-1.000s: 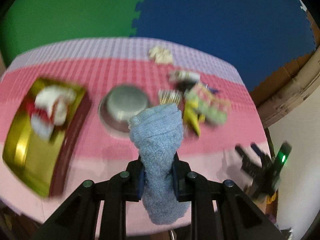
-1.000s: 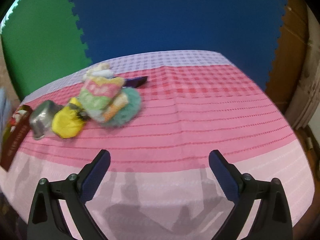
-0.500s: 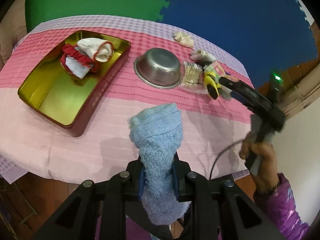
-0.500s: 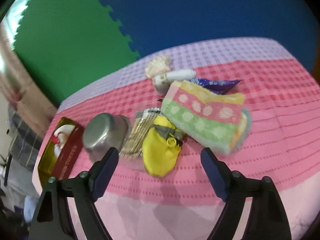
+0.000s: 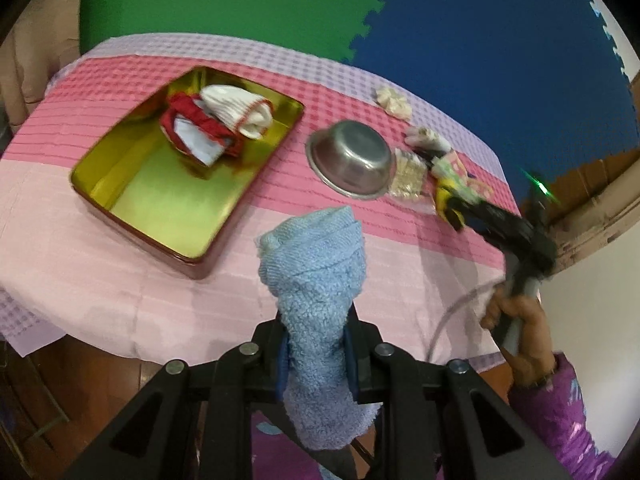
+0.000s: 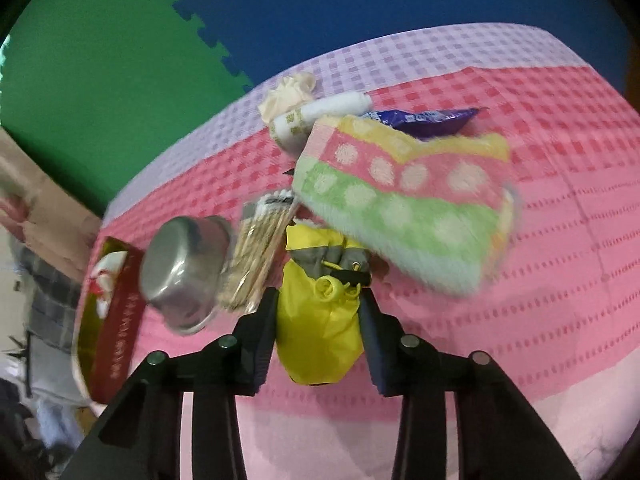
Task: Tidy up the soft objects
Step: 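Carry the blue towel toward the tin with the left tool while the right tool grasps the yellow pouch, then release the blue towel into the tin with the left tool while the right tool carries the yellow pouch over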
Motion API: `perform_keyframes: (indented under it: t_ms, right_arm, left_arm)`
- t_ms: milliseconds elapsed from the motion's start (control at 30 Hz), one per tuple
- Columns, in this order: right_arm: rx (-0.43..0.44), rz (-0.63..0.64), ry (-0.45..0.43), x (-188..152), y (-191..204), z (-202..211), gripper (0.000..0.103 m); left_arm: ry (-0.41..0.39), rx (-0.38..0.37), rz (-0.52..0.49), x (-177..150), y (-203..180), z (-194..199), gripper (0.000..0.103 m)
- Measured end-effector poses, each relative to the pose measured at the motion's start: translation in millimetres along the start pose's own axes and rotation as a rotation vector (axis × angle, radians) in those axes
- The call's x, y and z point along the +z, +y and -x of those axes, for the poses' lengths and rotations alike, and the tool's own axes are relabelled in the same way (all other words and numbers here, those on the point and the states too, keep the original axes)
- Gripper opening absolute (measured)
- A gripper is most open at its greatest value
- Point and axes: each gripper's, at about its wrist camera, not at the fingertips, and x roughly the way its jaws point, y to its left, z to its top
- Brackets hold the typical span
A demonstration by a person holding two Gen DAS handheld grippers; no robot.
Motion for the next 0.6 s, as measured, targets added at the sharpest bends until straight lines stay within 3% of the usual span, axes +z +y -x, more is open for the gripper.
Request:
perform_keyframes:
  t_ms: [233,333,600]
  right_arm:
    - [0.084,0.043,-0.061,-32,10,64,0.036]
    - [0.116,0.044,-0.072,-38,13,80,0.036]
    - [0.169,0.090,-0.076,-48,44,91,0.036]
  left_arm:
    - [-0.079,0.061,0.014,21,29,30,0.022]
    - [-0.110,0.131,0.000,39,44,36,0.022]
    - [-0.100,0.249,-0.061,82,76,-3,0.022]
